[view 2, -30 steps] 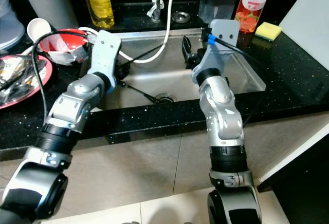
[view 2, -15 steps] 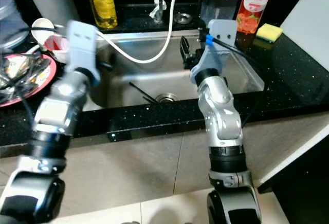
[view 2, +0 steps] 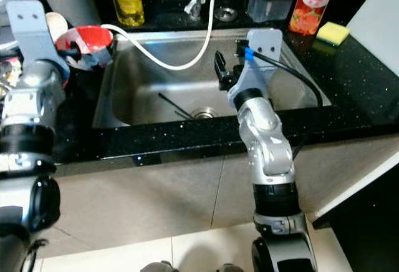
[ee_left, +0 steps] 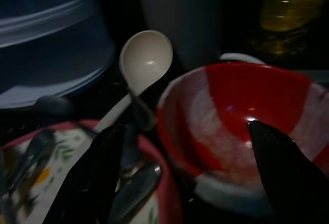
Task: Kitchen organization
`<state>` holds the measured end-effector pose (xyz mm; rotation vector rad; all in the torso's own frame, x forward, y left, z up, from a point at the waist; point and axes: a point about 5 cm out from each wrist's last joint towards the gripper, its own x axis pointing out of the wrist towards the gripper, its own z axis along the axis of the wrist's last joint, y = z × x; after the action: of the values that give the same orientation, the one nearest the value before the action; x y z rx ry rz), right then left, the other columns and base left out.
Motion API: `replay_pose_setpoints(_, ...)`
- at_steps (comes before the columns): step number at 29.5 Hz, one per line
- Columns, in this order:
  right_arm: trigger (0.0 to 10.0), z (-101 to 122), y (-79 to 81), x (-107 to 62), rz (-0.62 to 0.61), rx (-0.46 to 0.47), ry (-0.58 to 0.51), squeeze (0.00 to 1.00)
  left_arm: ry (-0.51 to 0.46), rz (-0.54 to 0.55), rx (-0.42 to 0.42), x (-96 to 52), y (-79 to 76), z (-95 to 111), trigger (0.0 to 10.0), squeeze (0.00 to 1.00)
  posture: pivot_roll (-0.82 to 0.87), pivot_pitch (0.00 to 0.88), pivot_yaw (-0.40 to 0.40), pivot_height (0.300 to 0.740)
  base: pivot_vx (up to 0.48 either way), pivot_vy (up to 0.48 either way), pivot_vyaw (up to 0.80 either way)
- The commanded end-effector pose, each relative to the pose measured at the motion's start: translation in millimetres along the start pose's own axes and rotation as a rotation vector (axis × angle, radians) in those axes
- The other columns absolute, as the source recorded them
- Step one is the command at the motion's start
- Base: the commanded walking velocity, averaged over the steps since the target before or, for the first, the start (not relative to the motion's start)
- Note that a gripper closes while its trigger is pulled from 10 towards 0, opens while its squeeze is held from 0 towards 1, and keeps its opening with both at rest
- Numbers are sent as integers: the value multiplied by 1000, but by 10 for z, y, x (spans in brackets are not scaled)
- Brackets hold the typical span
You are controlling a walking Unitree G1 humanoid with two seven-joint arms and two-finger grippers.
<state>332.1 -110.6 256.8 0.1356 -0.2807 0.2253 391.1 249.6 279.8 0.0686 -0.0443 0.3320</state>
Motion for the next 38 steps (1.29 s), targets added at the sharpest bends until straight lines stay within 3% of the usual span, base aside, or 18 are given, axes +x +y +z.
replay_pose_setpoints(1, 10000, 11, -18, -36, -9, 1, 2, 0, 12, 19, 35, 39, 93, 13, 10000, 0, 90, 152, -12, 740, 0, 0, 0)
replay_pose_setpoints(6, 10000, 7, -35, -73, -23, -3, 11, 0, 131, -16, -26, 98, 89, -159, 10000, 0, 79, 169, -3, 740, 0, 0, 0)
replay_pose_setpoints(8, 10000, 7, -35, -73, -23, -3, 11, 0, 131, -16, -26, 98, 89, -159, 10000, 0, 79, 169, -3, 740, 0, 0, 0)
replay_pose_setpoints(9, 10000, 7, -38, -81, -26, -4, 13, 0, 176, -55, -48, 97, 43, -231, 10000, 0, 74, 177, -1, 740, 0, 0, 0)
replay_pose_setpoints(10, 10000, 8, -45, -97, -31, -6, 19, 0, 261, -173, -47, 59, -135, -362, 10000, 0, 71, 183, 0, 740, 0, 0, 0)
replay_pose_setpoints(13, 10000, 9, -43, -103, -32, -6, 20, 0, 276, -201, -40, 42, -189, -386, 10000, 0, 74, 191, 0, 740, 0, 0, 0)
replay_pose_setpoints(15, 10000, 10, -41, -107, -32, -5, 22, 0, 269, -213, -27, 31, -230, -383, 10000, 0, 74, 191, 0, 740, 0, 0, 0)
replay_pose_setpoints(20, 10000, 11, -9, -92, -24, 5, 27, 0, 167, -109, 78, 24, -212, -239, 10000, 0, 95, 189, -8, 740, 0, 0, 0)
replay_pose_setpoints(27, 10000, 6, 25, -67, -11, 14, 29, 0, 153, -35, 108, 35, -100, -205, 10000, 0, 110, 181, -13, 740, 0, 0, 0)
replay_pose_setpoints(28, 10000, 7, 34, -59, -8, 16, 29, 0, 151, -17, 106, 33, -62, -201, 8627, 0, 111, 180, -13, 740, 0, 0, 0)
replay_pose_setpoints(30, 10000, 11, 41, -52, -6, 18, 27, 0, 129, 1, 118, 27, -29, -170, 9216, 0, 111, 180, -13, 740, 0, 0, 0)
replay_pose_setpoints(31, 10000, 12, 42, -47, -6, 18, 26, 0, 90, 11, 124, 16, -21, -120, 10000, 0, 111, 176, -13, 740, 0, 0, 0)
replay_pose_setpoints(34, 10000, 15, 40, -43, -6, 18, 25, 0, 29, -3, 136, -5, -50, -42, 10000, 0, 110, 174, -14, 740, 0, 0, 0)
replay_pose_setpoints(36, 10000, 18, 35, -38, -8, 17, 23, 0, -68, -55, 165, -70, -163, 70, 10000, 0, 106, 168, -11, 740, 0, 0, 0)
replay_pose_setpoints(38, 10000, 21, 33, -36, -10, 17, 21, 0, -104, -82, 172, -105, -221, 106, 10000, 0, 105, 164, -10, 740, 0, 0, 0)
